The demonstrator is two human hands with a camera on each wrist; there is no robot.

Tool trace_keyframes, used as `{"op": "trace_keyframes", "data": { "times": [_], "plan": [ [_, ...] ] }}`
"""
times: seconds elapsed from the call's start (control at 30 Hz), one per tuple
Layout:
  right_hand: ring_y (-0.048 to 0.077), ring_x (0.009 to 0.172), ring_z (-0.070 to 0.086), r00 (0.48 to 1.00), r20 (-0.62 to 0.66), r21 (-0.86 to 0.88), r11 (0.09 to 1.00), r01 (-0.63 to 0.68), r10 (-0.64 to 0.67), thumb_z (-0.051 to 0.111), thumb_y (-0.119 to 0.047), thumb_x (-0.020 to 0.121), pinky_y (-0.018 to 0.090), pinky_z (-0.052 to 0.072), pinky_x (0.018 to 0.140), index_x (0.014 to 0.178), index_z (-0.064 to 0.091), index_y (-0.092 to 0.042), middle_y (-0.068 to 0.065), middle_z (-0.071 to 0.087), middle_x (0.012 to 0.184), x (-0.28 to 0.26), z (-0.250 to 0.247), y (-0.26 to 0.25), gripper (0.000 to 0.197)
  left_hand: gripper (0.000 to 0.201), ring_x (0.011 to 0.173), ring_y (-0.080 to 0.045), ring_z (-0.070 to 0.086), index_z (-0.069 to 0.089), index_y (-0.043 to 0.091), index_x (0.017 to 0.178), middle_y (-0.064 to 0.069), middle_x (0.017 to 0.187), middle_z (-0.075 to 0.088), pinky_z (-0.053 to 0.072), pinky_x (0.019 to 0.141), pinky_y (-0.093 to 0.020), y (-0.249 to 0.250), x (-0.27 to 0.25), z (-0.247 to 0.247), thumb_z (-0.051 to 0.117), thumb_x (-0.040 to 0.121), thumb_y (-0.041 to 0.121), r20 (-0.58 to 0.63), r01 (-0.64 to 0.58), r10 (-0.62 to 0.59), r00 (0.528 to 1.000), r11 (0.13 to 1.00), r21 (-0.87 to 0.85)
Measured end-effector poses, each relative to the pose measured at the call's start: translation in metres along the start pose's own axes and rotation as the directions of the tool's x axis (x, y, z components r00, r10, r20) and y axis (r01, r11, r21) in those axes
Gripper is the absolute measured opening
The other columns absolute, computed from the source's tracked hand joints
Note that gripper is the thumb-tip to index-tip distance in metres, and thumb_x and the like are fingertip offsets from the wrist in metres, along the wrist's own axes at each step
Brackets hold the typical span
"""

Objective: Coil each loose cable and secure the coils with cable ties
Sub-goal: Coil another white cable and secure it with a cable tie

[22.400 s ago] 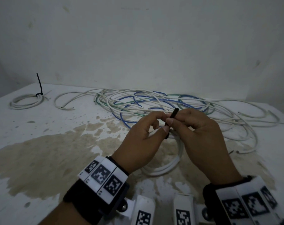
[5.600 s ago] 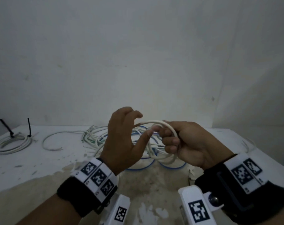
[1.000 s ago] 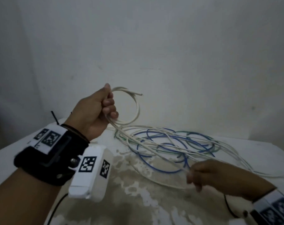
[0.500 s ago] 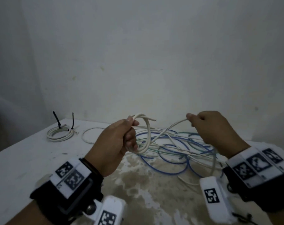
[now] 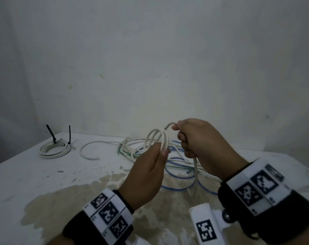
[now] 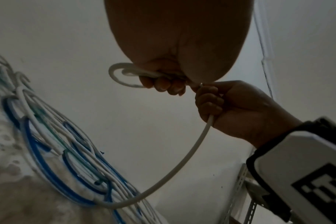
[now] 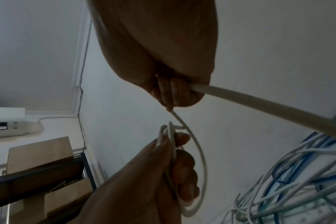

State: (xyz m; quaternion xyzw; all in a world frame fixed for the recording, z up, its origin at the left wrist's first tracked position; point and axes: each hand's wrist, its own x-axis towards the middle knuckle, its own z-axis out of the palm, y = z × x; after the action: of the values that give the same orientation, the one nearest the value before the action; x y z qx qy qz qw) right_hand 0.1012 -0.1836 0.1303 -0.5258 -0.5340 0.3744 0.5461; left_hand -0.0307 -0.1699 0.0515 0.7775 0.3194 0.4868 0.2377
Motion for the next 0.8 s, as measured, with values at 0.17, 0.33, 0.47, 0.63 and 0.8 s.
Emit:
{"op": "trace_keyframes", "data": {
  "times": [0.17,0.33,0.47,0.63,0.8],
  "plan": [
    [0.007,0.059,0.049,0.977,-0.039,-0.318,0.930,0.187,-0.210,0.046,-0.028,0.097,0.026,0.037,0.055,0.083,0.067,-0.020,-0.011,0.055,0.065,-0.002,-0.002,0.011,0.026,0.040,0.070,-0.019,0.050,0.055,0.012,0.097,-0.003,0.079,0.054,0.042,0.067,-0.045,-0.013,0.001,0.008,0.025,0.099,0.039,-0.004,-0.164,0.168,0.986,0.963,0.214],
    [0.009,0.070,0.058,0.907,-0.031,-0.468,0.808,0.359,-0.421,0.062,-0.035,0.087,0.022,0.043,0.063,0.078,0.070,-0.016,-0.001,0.067,0.072,-0.011,0.004,0.021,0.022,0.038,0.073,-0.016,0.049,0.054,0.012,0.110,0.003,0.083,0.053,0.044,0.066,-0.042,-0.016,0.004,0.014,0.025,0.099,0.034,0.006,-0.227,0.232,0.973,0.946,0.233],
    [-0.003,0.074,0.057,0.863,-0.098,-0.449,0.796,0.406,-0.495,0.069,-0.024,0.083,0.007,0.040,0.060,0.075,0.069,-0.022,-0.009,0.066,0.070,-0.011,0.005,0.025,0.008,0.043,0.085,-0.020,0.056,0.053,0.008,0.121,-0.003,0.096,0.059,0.046,0.073,-0.045,-0.018,0.004,0.017,0.025,0.100,0.034,0.012,-0.232,0.236,0.972,0.945,0.232],
    [0.004,0.067,0.059,0.881,-0.059,-0.414,0.814,0.406,-0.469,0.065,-0.023,0.087,0.011,0.040,0.056,0.074,0.071,-0.021,-0.005,0.068,0.068,-0.007,0.003,0.028,0.014,0.049,0.119,-0.015,0.052,0.037,0.013,0.142,0.000,0.130,0.054,0.043,0.097,-0.041,-0.013,0.001,0.020,0.029,0.100,0.037,0.086,-0.230,0.220,0.972,0.966,0.120],
    [-0.001,0.067,0.059,0.851,-0.156,-0.434,0.809,0.398,-0.502,0.056,-0.026,0.093,0.006,0.039,0.060,0.073,0.068,-0.021,-0.011,0.067,0.071,-0.007,-0.004,0.026,0.023,0.038,0.093,-0.020,0.056,0.054,0.011,0.113,-0.006,0.102,0.059,0.045,0.082,-0.046,-0.009,-0.003,0.021,0.030,0.100,0.038,-0.014,-0.206,0.207,0.978,0.977,0.065]
  ]
}}
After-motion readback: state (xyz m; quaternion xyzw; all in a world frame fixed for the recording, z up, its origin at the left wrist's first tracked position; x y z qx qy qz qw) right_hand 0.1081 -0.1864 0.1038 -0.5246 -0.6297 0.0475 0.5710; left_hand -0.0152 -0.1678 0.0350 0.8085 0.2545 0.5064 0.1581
